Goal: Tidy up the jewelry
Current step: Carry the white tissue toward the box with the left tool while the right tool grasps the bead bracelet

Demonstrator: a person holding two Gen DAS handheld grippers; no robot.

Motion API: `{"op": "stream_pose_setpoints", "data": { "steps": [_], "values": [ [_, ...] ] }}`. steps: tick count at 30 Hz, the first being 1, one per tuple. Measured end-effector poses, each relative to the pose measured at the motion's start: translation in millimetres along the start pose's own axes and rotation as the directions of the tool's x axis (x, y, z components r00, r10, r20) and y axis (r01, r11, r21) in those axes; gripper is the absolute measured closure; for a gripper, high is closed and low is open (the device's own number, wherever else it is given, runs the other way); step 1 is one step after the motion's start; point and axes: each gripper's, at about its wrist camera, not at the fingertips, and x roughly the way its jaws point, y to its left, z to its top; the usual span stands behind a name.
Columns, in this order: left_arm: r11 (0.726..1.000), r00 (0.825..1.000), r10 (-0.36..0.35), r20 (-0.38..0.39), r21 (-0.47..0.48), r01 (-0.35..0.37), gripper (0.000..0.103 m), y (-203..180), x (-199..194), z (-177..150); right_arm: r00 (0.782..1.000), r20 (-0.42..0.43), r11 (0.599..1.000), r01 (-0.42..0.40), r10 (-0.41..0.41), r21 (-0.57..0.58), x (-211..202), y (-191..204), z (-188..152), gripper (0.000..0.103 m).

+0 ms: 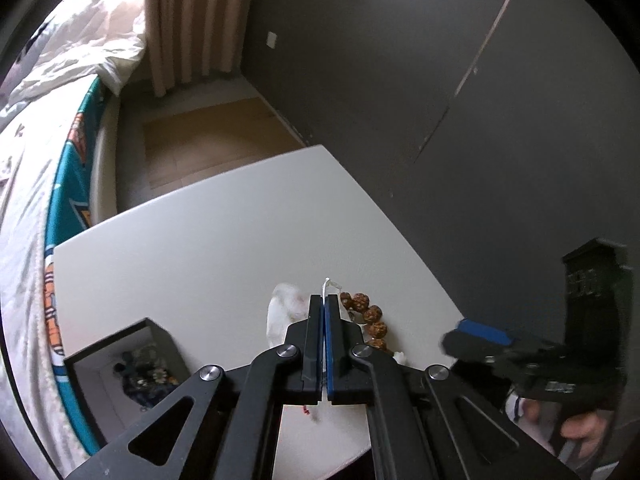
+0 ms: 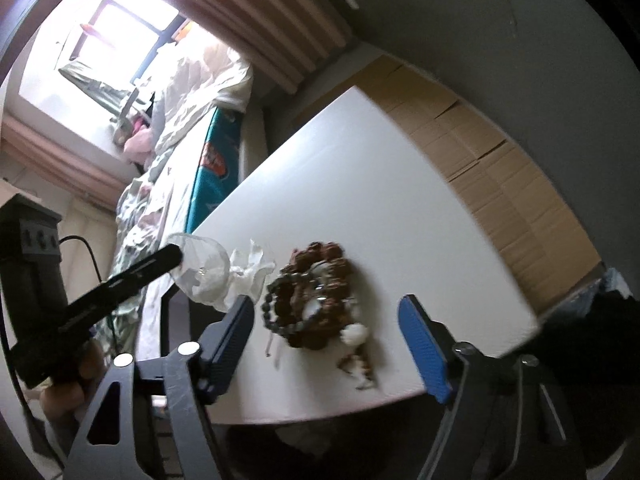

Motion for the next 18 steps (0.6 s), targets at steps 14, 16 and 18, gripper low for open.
{"op": "stream_pose_setpoints", "data": {
  "steps": [14, 16, 18],
  "values": [
    [0.996, 0.994, 0.055, 0.092, -0.08, -0.048, 0.103, 48.6, -63.3, -10.5, 0.988, -0.126, 0.989, 0.07, -0.087, -0.131, 70.3, 60.8, -12.3, 0.051],
    [0.994, 0.993, 0.059, 0.102, -0.095, -0.05, 0.103, 56.3, -70.6, -12.1, 0.98, -0.109, 0.971, 0.145, -0.168, -0.189, 77.4, 71.0, -15.8, 0.051],
    [0.993, 0.992, 0.063, 0.112, -0.103, -0.051, 0.103, 62.4, -77.6, -15.4, 0.965, -0.097, 0.947, 0.215, -0.243, -0.24, 85.6, 80.9, -19.2, 0.051]
  ]
}}
